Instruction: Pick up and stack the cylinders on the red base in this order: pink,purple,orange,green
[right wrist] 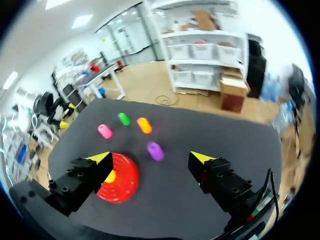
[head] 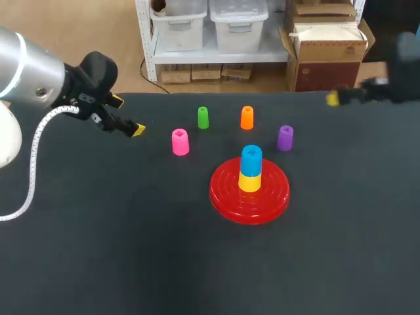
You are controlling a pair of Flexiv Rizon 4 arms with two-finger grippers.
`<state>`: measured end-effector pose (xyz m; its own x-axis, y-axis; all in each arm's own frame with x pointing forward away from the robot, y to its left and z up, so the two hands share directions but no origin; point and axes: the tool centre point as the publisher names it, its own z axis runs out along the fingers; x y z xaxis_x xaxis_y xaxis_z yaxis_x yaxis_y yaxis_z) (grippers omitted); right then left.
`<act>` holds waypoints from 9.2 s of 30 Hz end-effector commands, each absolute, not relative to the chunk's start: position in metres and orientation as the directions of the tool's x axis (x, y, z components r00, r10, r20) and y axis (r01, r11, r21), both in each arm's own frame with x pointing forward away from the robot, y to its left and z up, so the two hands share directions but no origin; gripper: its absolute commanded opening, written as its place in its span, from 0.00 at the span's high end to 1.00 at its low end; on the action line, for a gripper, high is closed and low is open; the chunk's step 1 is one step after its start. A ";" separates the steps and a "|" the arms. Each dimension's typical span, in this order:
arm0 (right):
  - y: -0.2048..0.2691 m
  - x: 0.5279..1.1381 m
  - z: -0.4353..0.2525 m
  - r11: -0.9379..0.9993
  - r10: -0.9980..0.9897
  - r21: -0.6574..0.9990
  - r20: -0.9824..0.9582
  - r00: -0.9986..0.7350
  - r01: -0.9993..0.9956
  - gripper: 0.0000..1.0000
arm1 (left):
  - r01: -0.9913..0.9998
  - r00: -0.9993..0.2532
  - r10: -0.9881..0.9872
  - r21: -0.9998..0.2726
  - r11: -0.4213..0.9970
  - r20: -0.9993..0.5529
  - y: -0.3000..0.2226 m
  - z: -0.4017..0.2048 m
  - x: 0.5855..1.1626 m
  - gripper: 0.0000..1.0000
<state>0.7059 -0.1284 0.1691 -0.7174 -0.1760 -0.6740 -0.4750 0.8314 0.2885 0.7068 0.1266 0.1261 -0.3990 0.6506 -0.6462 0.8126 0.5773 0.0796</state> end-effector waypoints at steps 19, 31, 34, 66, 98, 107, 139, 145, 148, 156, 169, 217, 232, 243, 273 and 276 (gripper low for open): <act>0.113 0.759 0.117 0.520 -0.757 0.052 -0.435 -0.488 -0.853 0.00 | 0.812 -0.399 0.651 0.081 0.577 -0.646 0.127 0.126 0.707 0.00; 0.149 0.757 0.067 0.406 -0.875 0.023 -0.281 -0.395 -0.914 0.00 | 0.812 -0.399 0.651 0.081 0.577 -0.646 0.127 0.126 0.707 0.00; 0.152 0.756 0.061 0.397 -0.882 0.031 -0.262 -0.391 -0.917 0.00 | 0.812 -0.399 0.651 0.081 0.577 -0.646 0.127 0.126 0.707 0.00; 0.181 0.766 0.032 0.340 -0.933 0.016 -0.123 -0.339 -0.940 0.00 | 0.812 -0.399 0.651 0.081 0.577 -0.646 0.127 0.126 0.707 0.00; 0.168 0.763 0.065 0.360 -0.922 -0.053 -0.170 -0.347 -0.931 1.00 | 0.812 -0.399 0.651 0.081 0.577 -0.646 0.127 0.126 0.707 0.00; 0.111 0.727 0.153 0.328 -0.919 -0.102 -0.266 -0.292 -0.939 1.00 | 0.812 -0.399 0.651 0.081 0.577 -0.646 0.127 0.126 0.707 0.00; 0.004 0.637 0.154 0.596 -0.736 -0.063 -0.441 -0.513 -0.801 1.00 | 0.812 -0.399 0.651 0.081 0.577 -0.646 0.127 0.126 0.707 0.00; 0.016 0.638 0.164 0.588 -0.719 -0.063 -0.496 -0.486 -0.806 1.00 | 0.812 -0.399 0.651 0.081 0.577 -0.646 0.127 0.126 0.707 0.00; 0.020 0.640 0.164 0.576 -0.727 -0.047 -0.488 -0.484 -0.816 1.00 | 0.812 -0.399 0.651 0.081 0.577 -0.646 0.127 0.126 0.707 0.00; 0.030 0.638 0.154 0.545 -0.757 -0.021 -0.441 -0.482 -0.838 1.00 | 0.812 -0.399 0.651 0.081 0.577 -0.646 0.127 0.126 0.707 0.00; 0.027 0.638 0.151 0.535 -0.786 -0.006 -0.371 -0.495 -0.845 1.00 | 0.812 -0.399 0.651 0.081 0.577 -0.646 0.127 0.126 0.707 0.00; 0.030 0.632 0.142 0.377 -0.908 0.035 -0.185 -0.377 -0.925 1.00 | 0.812 -0.399 0.651 0.081 0.577 -0.646 0.127 0.126 0.707 0.00; 0.025 0.624 0.122 0.412 -0.898 -0.002 -0.172 -0.405 -0.911 1.00 | 0.812 -0.399 0.651 0.081 0.577 -0.646 0.127 0.126 0.707 0.00; 0.032 0.629 0.135 0.454 -0.861 0.039 -0.236 -0.450 -0.890 0.00 | 0.812 -0.399 0.651 0.081 0.577 -0.646 0.127 0.126 0.707 0.00; -0.044 0.732 0.133 0.750 -0.590 0.099 -0.347 -0.729 -0.654 0.00 | 0.812 -0.399 0.651 0.081 0.577 -0.646 0.127 0.126 0.707 0.00; -0.052 0.745 0.112 0.783 -0.567 0.089 -0.304 -0.766 -0.615 0.00 | 0.812 -0.399 0.651 0.081 0.577 -0.646 0.127 0.126 0.707 0.00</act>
